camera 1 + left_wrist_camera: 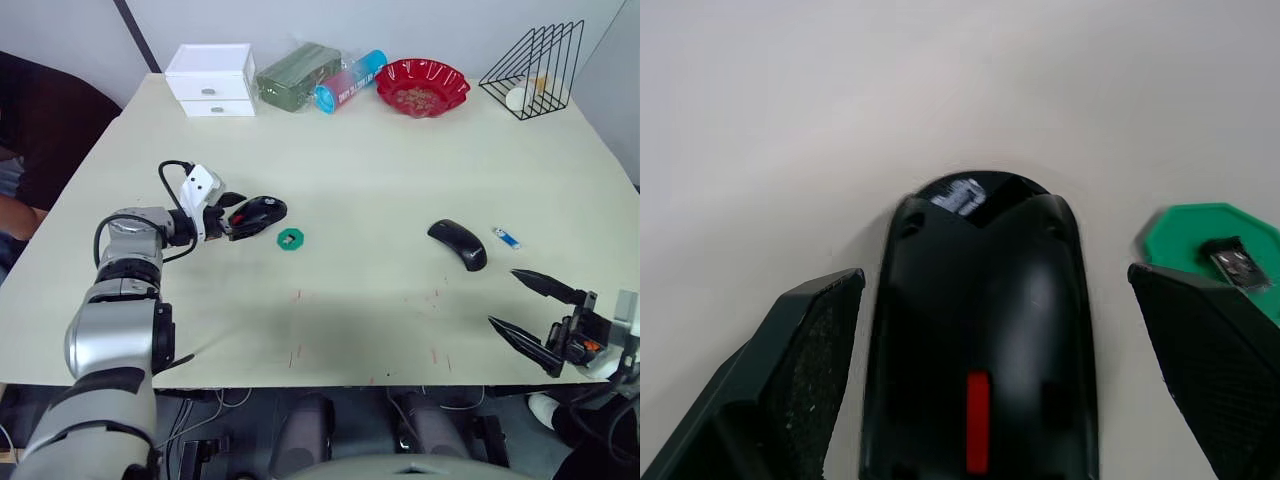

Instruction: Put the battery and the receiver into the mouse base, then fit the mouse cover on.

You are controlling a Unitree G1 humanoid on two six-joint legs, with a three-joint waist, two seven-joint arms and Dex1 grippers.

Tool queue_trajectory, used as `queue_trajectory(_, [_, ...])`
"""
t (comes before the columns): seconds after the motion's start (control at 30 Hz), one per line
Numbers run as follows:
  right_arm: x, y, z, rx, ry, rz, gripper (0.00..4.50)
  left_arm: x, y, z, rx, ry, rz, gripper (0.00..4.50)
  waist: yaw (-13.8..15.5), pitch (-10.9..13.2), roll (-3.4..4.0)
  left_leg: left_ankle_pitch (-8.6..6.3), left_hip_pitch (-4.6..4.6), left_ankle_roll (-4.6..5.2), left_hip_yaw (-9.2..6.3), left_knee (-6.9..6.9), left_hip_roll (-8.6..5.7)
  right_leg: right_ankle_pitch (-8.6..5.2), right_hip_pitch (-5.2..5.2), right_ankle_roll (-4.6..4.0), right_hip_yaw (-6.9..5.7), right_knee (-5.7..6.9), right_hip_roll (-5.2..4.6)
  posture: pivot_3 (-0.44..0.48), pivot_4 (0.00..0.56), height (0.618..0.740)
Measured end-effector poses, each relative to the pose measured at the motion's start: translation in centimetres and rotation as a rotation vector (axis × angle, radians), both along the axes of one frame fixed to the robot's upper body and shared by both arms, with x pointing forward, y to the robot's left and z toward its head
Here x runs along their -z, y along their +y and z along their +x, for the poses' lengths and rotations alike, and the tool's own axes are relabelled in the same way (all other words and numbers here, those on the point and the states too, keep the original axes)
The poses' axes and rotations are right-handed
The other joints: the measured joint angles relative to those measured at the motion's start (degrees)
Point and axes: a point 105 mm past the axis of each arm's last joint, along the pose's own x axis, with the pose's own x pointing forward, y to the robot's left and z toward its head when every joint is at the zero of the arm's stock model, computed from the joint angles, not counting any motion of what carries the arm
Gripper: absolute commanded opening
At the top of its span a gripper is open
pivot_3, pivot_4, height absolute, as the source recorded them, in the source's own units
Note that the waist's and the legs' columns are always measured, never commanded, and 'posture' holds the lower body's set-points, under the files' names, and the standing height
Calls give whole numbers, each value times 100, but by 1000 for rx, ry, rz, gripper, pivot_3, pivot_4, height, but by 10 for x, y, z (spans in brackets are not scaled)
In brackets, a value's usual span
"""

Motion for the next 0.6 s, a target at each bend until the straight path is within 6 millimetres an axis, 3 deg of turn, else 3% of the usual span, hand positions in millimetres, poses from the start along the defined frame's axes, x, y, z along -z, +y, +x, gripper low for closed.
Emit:
queue_trajectory(0.23, [-3,-1,-4,26,-9,-11,4462,13,-12,7,-28,37,14,4500,6,1,-2,0,0,0,1,0,0,0,0,0,-3,1,0,0,150,740])
queue_trajectory(0.6, [-6,-1,-8,34,-16,-13,4462,18,-14,11,-75,59,3,4500,17,0,-2,0,2,0,1,6,-1,0,1,0,-2,8,0,0,150,740])
